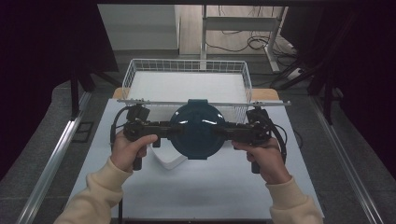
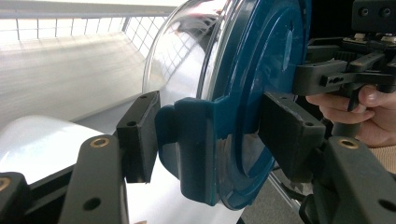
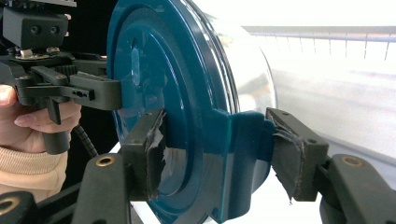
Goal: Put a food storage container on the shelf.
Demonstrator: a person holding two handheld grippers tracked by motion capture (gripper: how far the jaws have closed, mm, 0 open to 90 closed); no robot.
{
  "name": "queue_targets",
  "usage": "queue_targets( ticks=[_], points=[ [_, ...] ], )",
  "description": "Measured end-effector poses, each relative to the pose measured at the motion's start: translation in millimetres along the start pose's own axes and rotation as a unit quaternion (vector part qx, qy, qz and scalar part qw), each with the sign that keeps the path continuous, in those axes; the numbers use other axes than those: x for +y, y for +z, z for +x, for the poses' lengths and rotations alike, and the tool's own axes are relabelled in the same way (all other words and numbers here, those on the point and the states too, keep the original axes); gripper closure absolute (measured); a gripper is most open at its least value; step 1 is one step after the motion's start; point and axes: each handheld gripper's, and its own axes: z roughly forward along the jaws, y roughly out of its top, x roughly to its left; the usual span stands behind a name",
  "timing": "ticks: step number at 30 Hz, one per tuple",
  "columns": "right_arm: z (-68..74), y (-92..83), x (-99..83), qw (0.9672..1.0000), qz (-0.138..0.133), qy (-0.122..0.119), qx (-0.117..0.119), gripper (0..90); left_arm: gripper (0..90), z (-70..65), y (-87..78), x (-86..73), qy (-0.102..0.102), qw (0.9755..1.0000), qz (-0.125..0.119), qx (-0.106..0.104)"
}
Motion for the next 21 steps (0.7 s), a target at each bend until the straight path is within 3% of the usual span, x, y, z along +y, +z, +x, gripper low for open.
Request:
queue_targets(
  ticks=[21],
  points=[
    [5.9,-4.1,40.9,0.9998,-0.008,-0.016,-0.001,39.8,40.0,-3.5,-11.2,39.0,0.017,0.9998,-0.008,0.006]
  ],
)
